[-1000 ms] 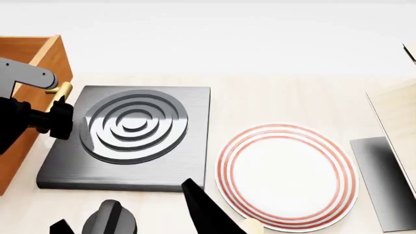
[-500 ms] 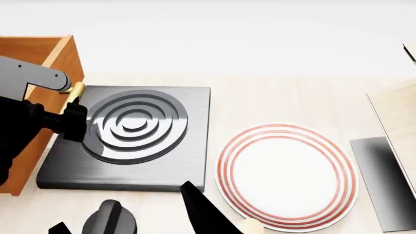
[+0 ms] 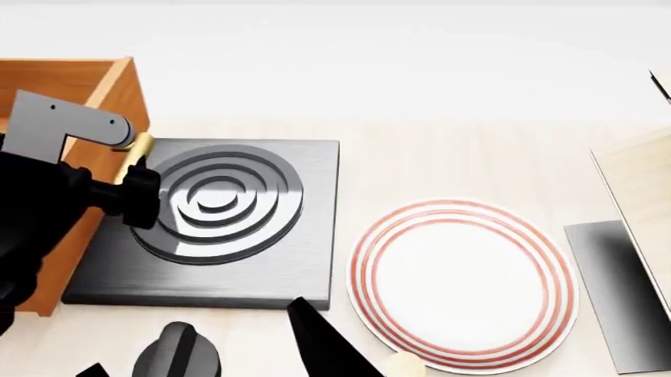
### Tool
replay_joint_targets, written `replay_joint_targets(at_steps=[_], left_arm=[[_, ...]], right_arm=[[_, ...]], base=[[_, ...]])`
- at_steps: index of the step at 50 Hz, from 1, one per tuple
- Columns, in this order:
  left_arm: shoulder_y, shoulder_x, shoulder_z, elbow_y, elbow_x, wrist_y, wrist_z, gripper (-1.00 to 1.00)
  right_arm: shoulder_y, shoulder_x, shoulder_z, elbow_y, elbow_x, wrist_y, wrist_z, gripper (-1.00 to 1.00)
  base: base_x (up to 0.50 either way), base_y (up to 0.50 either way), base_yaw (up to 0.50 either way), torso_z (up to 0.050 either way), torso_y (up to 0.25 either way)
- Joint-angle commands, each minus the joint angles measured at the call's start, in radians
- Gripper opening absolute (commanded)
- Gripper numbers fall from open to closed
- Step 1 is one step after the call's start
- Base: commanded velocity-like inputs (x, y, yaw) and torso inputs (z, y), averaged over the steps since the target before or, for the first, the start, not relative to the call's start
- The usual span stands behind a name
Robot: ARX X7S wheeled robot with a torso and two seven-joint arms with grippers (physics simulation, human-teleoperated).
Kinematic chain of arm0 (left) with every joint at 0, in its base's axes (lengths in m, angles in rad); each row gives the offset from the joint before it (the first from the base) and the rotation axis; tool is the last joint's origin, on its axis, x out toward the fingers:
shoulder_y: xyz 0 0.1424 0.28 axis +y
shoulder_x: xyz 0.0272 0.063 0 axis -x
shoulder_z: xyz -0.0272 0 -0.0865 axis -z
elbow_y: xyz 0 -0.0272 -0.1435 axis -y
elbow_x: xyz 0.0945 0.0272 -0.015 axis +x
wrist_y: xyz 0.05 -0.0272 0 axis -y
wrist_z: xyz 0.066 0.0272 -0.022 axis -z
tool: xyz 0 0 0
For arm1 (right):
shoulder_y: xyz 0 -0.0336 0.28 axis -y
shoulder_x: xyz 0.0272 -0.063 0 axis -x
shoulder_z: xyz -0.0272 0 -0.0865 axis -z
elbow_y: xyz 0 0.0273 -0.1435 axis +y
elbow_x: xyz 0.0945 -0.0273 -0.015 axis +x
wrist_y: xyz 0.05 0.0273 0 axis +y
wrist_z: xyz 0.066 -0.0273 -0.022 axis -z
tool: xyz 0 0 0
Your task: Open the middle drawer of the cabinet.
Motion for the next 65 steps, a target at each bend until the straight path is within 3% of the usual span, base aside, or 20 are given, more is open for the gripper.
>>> replay_joint_targets(at_steps=[1,43,65], left_arm=[[0.021,0.049,-0.021,0.023,-0.053,-0.020,0.038,1.00],[0.036,0.102,-0.032,0.103,-0.105,-0.082,-0.015,1.00],[0.096,0.096,-0.011,0.268,-0.141,-0.147,-0.043,1.00]], right_arm=[[0.002,-0.021,0.034,0.000,-0.011,-0.006,-0.023,1.00],[-0.009,-0.021,0.040,0.000,-0.008,-0.021,-0.025,1.00],[-0.013,-0.021,0.049,0.000,0.002,-0.026,-0.026,1.00]], base=[[0.00,0.00,0.00,0.000,0.000],[0.00,0.00,0.00,0.000,0.000],[0.00,0.00,0.00,0.000,0.000]])
